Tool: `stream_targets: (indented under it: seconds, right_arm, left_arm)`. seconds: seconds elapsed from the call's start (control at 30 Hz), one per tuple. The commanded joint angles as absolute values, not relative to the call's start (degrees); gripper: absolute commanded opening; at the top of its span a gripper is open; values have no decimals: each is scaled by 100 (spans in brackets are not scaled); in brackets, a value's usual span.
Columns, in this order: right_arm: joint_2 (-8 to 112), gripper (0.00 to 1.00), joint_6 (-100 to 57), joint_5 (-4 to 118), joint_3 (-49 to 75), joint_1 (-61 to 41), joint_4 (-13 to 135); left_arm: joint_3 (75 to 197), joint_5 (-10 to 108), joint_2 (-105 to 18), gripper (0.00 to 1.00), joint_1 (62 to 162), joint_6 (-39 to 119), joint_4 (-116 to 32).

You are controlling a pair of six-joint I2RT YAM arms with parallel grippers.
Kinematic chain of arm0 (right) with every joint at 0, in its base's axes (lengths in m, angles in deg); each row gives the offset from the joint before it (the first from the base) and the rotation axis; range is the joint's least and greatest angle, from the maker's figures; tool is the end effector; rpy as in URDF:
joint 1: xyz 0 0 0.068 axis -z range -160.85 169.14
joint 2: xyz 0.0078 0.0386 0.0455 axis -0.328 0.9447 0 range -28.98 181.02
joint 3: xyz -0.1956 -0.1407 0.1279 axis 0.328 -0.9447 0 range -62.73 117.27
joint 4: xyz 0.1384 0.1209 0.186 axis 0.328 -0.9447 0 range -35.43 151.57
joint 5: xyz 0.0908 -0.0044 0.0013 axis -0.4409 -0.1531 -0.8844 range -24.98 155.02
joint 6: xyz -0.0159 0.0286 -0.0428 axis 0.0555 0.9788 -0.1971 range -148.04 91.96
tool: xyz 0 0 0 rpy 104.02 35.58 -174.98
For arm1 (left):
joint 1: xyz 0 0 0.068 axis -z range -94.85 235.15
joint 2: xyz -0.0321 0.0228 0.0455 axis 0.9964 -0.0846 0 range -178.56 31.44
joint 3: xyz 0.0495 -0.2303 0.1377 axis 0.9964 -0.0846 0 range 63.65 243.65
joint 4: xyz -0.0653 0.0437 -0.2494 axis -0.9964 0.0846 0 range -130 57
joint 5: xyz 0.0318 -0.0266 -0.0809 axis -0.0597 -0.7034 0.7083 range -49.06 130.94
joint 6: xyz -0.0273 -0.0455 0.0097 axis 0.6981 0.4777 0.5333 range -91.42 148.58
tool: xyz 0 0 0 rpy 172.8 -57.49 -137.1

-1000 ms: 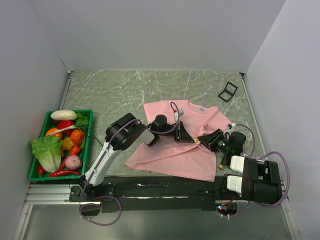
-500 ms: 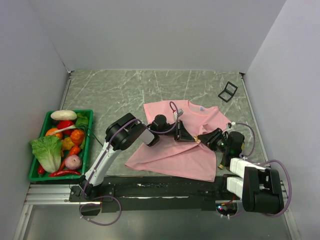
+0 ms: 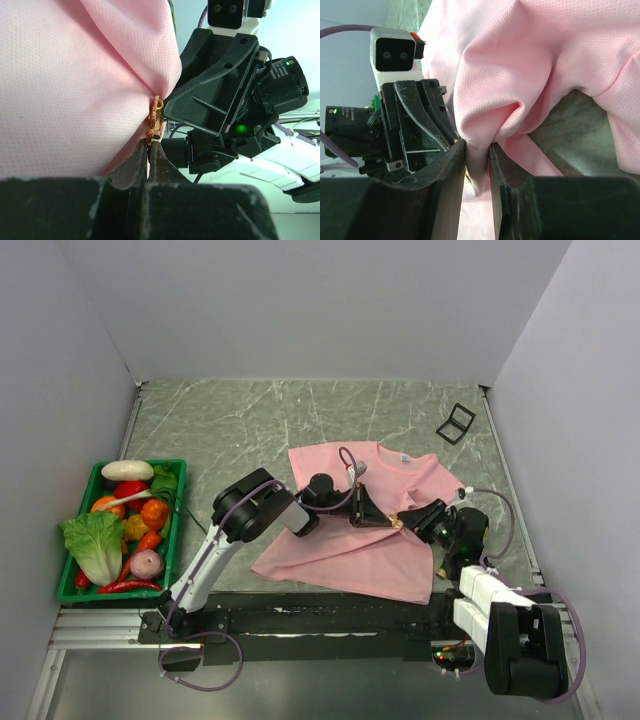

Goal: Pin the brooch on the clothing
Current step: Pin the brooch onto the flattened clothing.

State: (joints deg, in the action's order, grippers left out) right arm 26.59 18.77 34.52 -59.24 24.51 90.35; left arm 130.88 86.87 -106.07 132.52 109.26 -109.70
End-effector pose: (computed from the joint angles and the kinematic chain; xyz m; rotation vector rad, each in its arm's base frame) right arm 0.1657 0.0026 0.1335 0.5630 1.9751 0.9862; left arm 0.2876 -0.3504 0.0804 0.2321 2.1695 -2.1639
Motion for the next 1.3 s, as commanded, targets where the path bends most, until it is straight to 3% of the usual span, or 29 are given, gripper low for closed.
stream_targets:
  seconds: [0.0,0.37,1.27]
  right_arm:
    - [2481,31,1670,3909,-5992,2380,8680]
    - [2297,29,1617,4032,-5992,2257,8548]
    - [2200,24,1600,4480,-5904,2038,8276]
  left_arm:
    - [13142,8769,-10242,1,13375,11049,-12104]
    - [13344,8585,-10285,1,13375,11172,-11656]
    - [13054,8541,-10057,1,13419,11199,-12157]
